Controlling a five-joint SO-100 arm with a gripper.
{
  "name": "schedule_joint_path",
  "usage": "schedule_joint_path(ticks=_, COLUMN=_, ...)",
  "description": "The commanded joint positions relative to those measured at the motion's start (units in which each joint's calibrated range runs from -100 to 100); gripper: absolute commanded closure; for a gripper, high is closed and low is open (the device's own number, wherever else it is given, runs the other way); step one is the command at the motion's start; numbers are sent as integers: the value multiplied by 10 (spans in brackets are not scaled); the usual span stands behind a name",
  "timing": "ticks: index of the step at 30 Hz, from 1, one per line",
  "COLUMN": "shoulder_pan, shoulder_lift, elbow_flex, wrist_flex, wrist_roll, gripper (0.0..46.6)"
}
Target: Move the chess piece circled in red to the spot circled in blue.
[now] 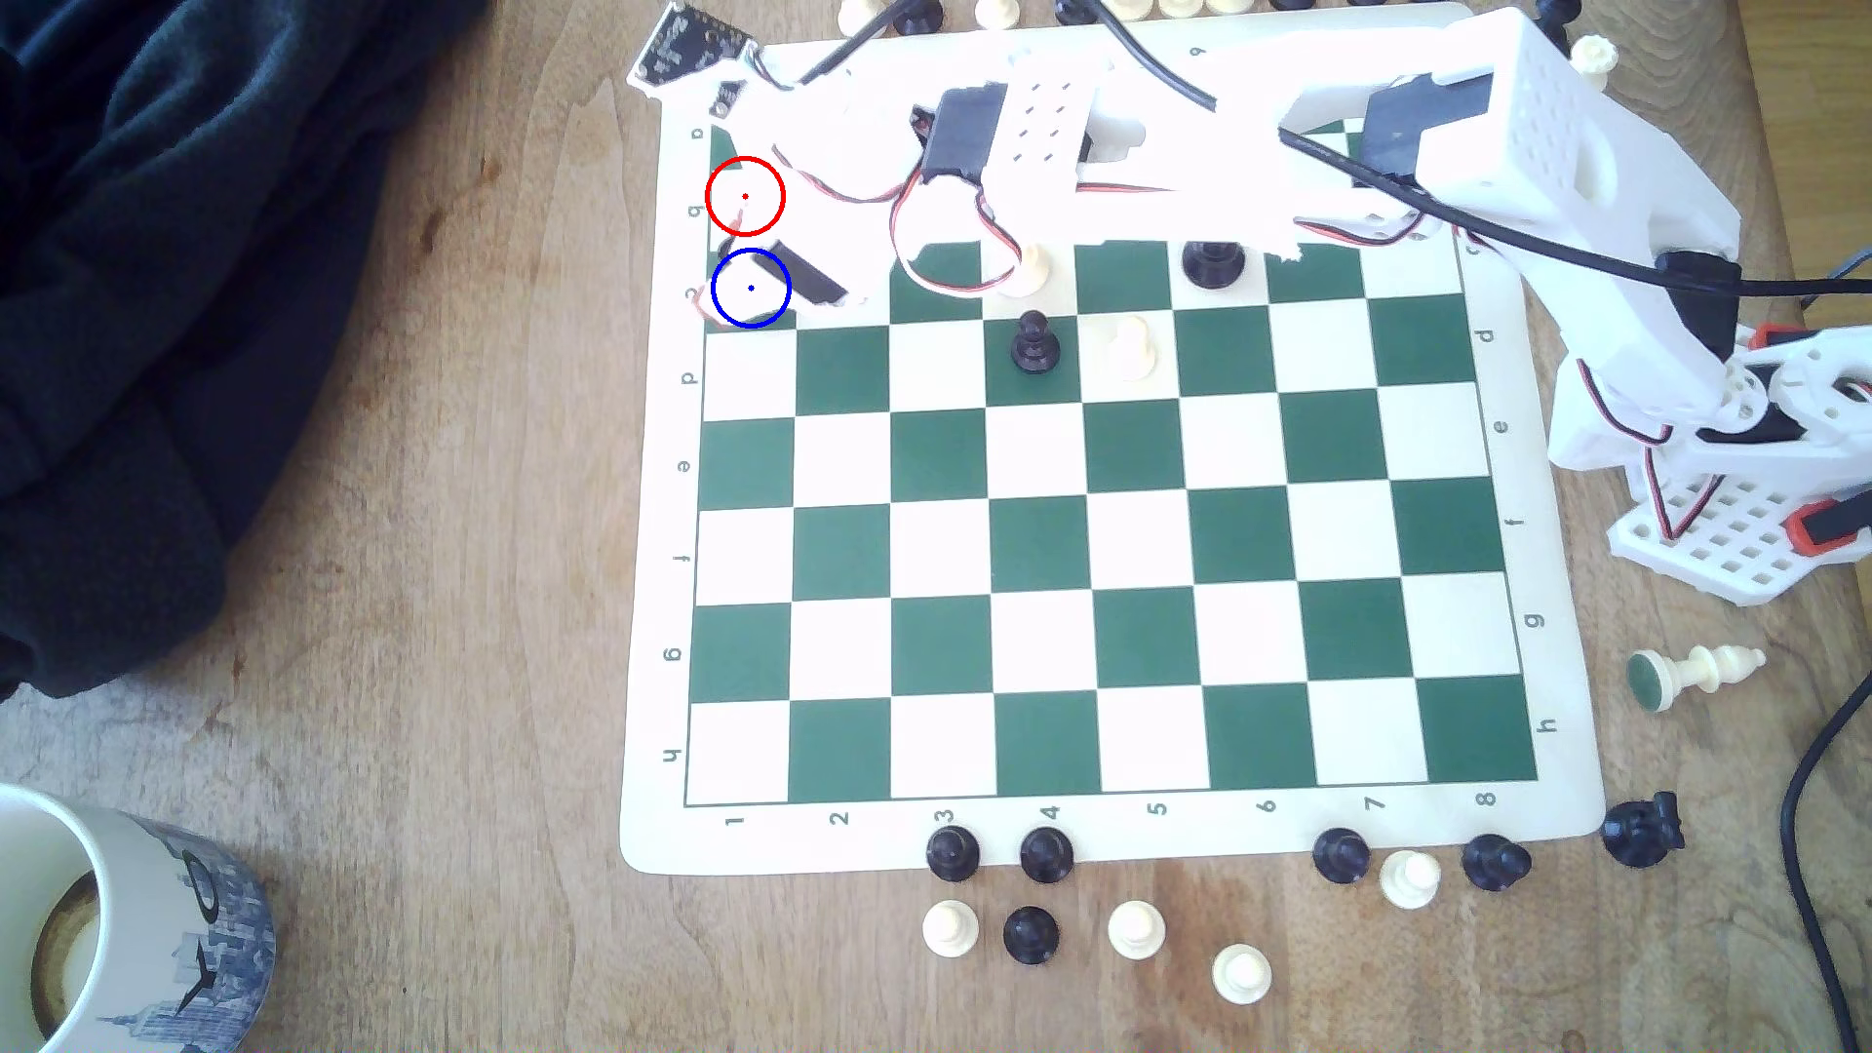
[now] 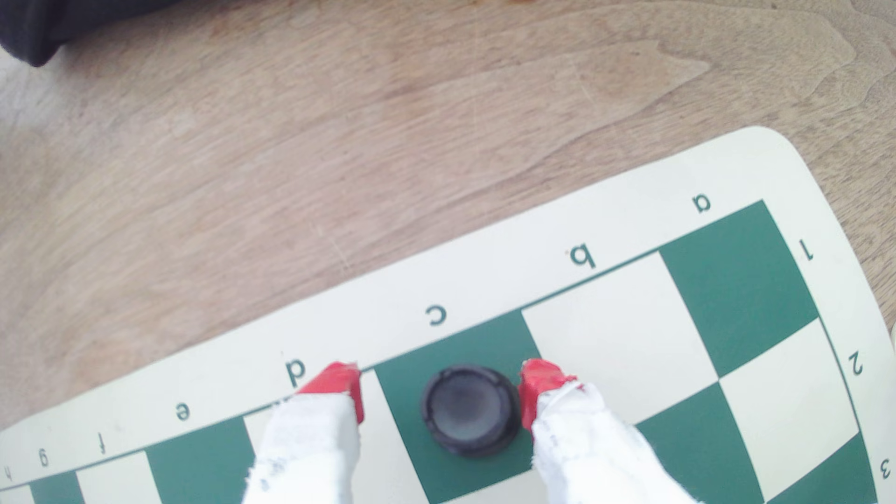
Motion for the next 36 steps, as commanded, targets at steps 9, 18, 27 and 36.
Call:
schedule_joint_path(ticks=9, shoulder_pan=3, shoulder_lift=-293, elbow_flex=199, wrist_flex=58, wrist_roll=9, gripper=257)
schedule_joint_path(ticks=18, shoulder_pan=-5, shoulder_lift=-609, elbow_flex=554, wrist_flex=-2, wrist_roll=44, gripper=269)
schedule_joint_path(ticks=27, shoulder_pan=-8, shoulder_lift=-803, elbow_flex=836, wrist_flex=-359, wrist_roll=53, gripper=439)
schedule_joint_path(ticks=36, shoulder_pan=-73, shoulder_lift=-1022, elbow_flex=1052, wrist_flex=-583, wrist_roll=96, gripper=464)
